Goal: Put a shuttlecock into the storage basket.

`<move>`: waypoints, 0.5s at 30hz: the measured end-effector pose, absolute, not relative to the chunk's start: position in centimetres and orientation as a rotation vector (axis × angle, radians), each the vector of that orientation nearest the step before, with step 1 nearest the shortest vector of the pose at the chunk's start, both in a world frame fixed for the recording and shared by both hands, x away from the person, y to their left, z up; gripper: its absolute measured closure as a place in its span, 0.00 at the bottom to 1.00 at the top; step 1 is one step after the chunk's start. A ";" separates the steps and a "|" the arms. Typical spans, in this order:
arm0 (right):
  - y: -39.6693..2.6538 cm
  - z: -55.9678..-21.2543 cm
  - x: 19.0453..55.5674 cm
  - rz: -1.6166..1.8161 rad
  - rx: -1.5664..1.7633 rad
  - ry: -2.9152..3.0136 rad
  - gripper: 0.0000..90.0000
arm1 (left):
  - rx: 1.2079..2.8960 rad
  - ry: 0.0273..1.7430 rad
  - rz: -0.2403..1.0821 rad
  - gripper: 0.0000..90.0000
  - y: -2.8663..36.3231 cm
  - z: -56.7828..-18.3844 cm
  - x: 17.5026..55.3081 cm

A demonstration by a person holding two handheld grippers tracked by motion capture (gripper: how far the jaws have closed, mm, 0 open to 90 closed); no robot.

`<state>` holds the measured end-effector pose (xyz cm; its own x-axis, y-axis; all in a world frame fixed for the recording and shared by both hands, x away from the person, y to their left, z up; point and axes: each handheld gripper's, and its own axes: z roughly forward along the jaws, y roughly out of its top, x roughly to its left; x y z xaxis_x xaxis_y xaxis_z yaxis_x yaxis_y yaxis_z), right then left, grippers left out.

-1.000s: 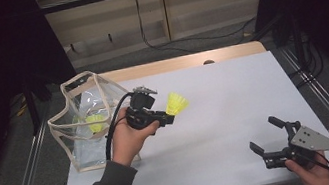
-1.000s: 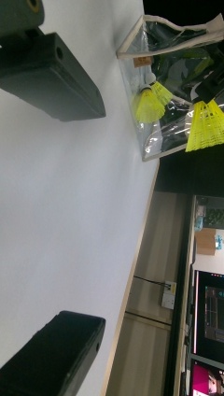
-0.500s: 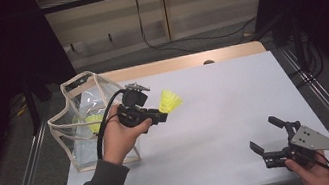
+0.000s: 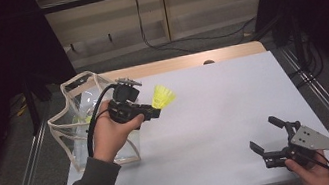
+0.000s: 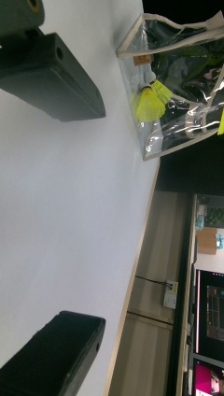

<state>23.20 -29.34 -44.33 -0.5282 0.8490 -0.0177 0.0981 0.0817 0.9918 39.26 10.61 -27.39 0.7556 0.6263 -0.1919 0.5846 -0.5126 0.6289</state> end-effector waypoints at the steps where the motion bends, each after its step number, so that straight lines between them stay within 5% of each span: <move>1: -29.3 -44.3 23.2 1.504 0.941 1.727 0.02 | 2.251 0.903 0.080 0.72 10.7 -27.3 39.3; 15: -29.4 -44.3 23.2 1.504 0.941 1.725 0.02 | 2.247 0.910 0.077 0.72 11.6 -26.3 39.7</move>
<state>23.16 -29.37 -44.29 -0.5277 0.8493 -0.0182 0.0976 0.0819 0.9918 39.66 11.63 -26.30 0.7511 0.6307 -0.1950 0.5891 -0.5070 0.6292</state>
